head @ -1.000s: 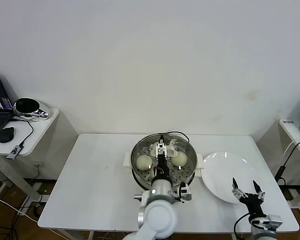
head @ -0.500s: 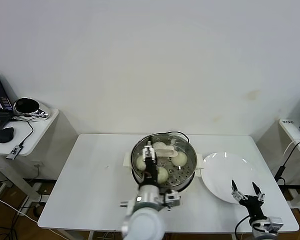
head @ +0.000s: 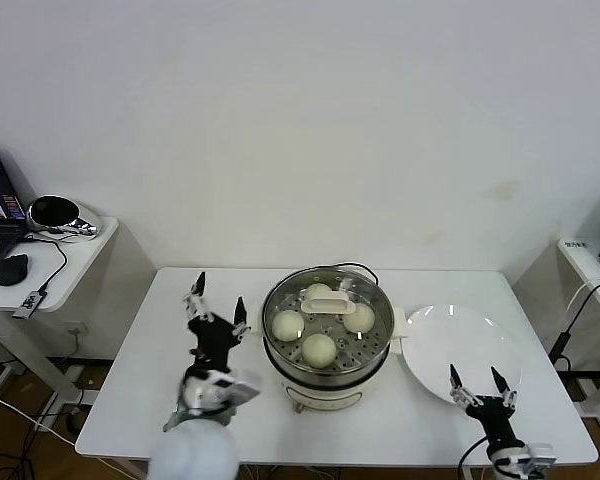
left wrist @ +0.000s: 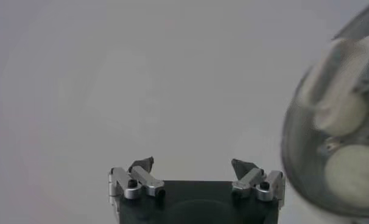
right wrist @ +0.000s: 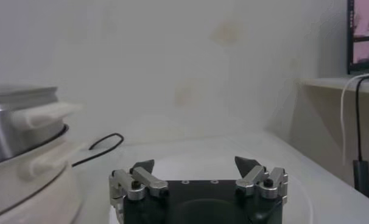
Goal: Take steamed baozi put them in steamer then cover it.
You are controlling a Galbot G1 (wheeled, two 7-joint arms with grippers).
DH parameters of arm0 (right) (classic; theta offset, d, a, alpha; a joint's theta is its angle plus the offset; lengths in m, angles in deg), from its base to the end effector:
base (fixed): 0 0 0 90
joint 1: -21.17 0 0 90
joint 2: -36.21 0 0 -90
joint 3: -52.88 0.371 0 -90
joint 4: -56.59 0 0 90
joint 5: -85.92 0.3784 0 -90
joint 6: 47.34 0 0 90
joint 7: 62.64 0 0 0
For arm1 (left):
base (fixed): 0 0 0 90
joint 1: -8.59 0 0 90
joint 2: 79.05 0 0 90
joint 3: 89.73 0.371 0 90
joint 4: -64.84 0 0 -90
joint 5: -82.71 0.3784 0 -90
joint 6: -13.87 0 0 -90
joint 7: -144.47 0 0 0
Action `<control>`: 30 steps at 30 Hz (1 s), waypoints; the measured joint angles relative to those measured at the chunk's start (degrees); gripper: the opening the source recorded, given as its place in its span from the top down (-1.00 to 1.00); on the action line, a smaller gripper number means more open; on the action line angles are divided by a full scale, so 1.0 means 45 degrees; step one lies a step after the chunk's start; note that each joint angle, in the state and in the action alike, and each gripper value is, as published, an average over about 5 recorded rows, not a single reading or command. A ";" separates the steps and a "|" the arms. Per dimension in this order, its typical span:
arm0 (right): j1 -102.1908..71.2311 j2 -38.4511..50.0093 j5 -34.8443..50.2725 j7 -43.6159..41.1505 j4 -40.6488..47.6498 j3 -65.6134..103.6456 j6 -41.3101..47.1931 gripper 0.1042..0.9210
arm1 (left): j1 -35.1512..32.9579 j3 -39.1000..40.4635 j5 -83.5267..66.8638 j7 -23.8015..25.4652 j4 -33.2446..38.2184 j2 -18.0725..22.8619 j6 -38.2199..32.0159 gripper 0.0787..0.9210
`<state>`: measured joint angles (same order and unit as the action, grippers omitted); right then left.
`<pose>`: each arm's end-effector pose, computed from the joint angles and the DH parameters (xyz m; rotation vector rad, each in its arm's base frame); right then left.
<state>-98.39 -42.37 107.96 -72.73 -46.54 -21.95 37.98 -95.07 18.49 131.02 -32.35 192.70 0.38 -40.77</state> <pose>0.1810 -0.1510 -0.4019 -0.0716 -3.0078 -0.1547 0.2395 -0.0664 -0.2162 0.0470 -2.7881 -1.2663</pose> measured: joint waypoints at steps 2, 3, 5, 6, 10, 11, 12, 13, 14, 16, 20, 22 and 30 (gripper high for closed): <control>-0.0179 -0.0092 -0.0123 -0.0011 -0.0220 -0.0048 0.0072 -0.76 | -0.0477 -0.0733 -0.1634 -0.0275 -0.0127 0.0007 -0.0899 -0.77; -0.0276 -0.0152 -0.0186 -0.0014 -0.0328 -0.0056 0.0108 -0.76 | -0.0717 -0.1077 -0.2429 -0.0374 -0.0223 0.0014 -0.1347 -0.77; -0.0490 -0.0307 -0.0297 -0.0018 -0.0548 -0.0056 0.0171 -0.76 | -0.1199 -0.1672 -0.3936 -0.0517 -0.0446 0.0047 -0.2136 -0.77; -0.0604 -0.0399 -0.0346 -0.0014 -0.0658 -0.0058 0.0205 -0.76 | -0.1443 -0.1936 -0.4656 -0.0563 -0.0564 0.0065 -0.2479 -0.77; -0.1059 -0.0698 -0.0533 0.0028 -0.1042 -0.0154 0.0334 -0.76 | -0.2397 -0.2758 -0.7002 -0.0605 -0.0951 0.0147 -0.3498 -0.77; -0.1156 -0.0733 -0.0582 0.0047 -0.1105 -0.0195 0.0362 -0.76 | -0.2630 -0.2910 -0.7441 -0.0586 -0.1017 0.0166 -0.3680 -0.77; -0.1252 -0.0756 -0.0634 0.0067 -0.1159 -0.0238 0.0386 -0.76 | -0.2860 -0.3037 -0.7821 -0.0565 -0.1071 0.0189 -0.3841 -0.77; -0.1343 -0.0770 -0.0686 0.0093 -0.1205 -0.0280 0.0407 -0.76 | -0.3081 -0.3139 -0.8142 -0.0544 -0.1113 0.0213 -0.3977 -0.77; -0.1428 -0.0777 -0.0736 0.0118 -0.1247 -0.0315 0.0422 -0.76 | -0.3300 -0.3232 -0.8429 -0.0529 -0.1149 0.0245 -0.4100 -0.77; -0.1596 -0.0780 -0.0842 0.0155 -0.1326 -0.0360 0.0440 -0.76 | -0.3717 -0.3412 -0.8913 -0.0526 -0.1192 0.0334 -0.4302 -0.77; -0.1856 -0.0757 -0.1069 0.0129 -0.1495 -0.0421 0.0500 -0.76 | -0.4439 -0.3777 -0.9621 -0.0528 -0.1186 0.0571 -0.4529 -0.77; -0.1925 -0.0705 -0.1136 0.0091 -0.1615 -0.0474 0.0566 -0.76 | -0.4756 -0.3938 -0.9830 -0.0503 -0.1139 0.0696 -0.4578 -0.77; -0.1967 -0.0292 -0.1221 0.0126 -0.1915 -0.0603 0.1047 -0.76 | -0.5919 -0.4135 -1.0004 -0.0513 -0.0813 0.1131 -0.4810 -0.77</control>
<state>-107.24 -43.69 102.46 -72.17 -55.15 -24.66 42.69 -121.71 -0.12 86.00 -34.66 189.04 5.47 -62.41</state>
